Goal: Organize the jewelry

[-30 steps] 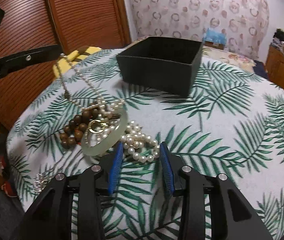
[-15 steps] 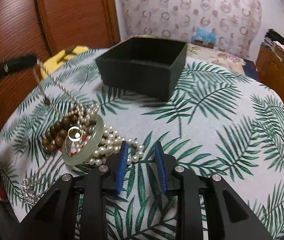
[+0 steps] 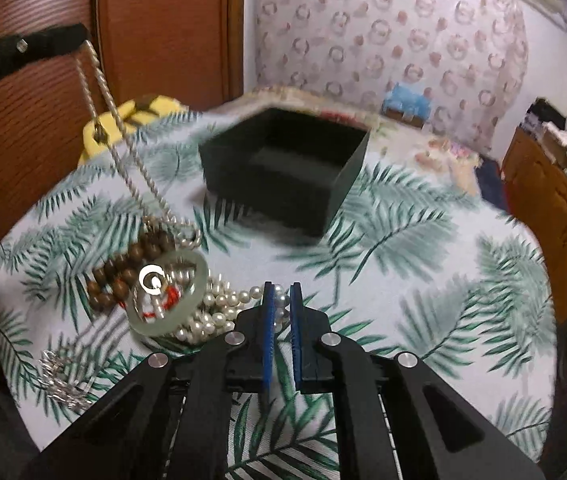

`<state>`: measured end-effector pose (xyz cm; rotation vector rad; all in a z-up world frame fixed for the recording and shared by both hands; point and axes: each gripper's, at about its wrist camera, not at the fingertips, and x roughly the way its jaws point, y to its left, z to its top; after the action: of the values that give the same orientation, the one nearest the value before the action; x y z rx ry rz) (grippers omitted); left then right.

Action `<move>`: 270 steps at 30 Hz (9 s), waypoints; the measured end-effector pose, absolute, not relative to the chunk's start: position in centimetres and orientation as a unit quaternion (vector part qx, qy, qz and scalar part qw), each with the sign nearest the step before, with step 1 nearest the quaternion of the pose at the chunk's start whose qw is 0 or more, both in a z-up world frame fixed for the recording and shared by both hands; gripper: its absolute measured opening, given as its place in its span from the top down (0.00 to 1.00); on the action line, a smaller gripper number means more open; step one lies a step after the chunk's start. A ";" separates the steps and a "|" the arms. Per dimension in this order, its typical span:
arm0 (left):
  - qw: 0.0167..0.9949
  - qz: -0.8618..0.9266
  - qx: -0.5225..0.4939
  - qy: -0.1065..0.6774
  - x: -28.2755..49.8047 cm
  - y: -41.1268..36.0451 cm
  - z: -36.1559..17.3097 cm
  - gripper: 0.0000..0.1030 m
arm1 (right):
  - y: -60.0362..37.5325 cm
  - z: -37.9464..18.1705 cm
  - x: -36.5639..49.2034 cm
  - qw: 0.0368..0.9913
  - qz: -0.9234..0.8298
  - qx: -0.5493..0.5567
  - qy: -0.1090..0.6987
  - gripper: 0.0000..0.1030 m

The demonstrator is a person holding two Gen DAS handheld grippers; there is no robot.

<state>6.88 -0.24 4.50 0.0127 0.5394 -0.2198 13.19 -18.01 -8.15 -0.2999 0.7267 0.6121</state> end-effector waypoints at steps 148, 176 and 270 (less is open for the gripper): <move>0.911 -0.107 0.004 0.398 7.1 -0.1 -9.1 0.61 | -18.0 -7.6 11.0 0.894 0.305 -0.084 0.319 0.92; 0.930 -0.098 -0.042 0.351 6.8 2.0 -4.6 0.88 | -18.6 -7.5 10.0 0.901 0.294 -0.082 0.307 0.92; 0.932 -0.101 -0.017 0.347 12.3 1.8 -4.0 0.71 | -16.3 -9.0 14.8 0.870 0.325 -0.091 0.361 0.89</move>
<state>12.33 1.81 -3.96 -0.0339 0.7098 -0.2060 14.82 -16.28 -9.02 -0.1910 0.7545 0.6793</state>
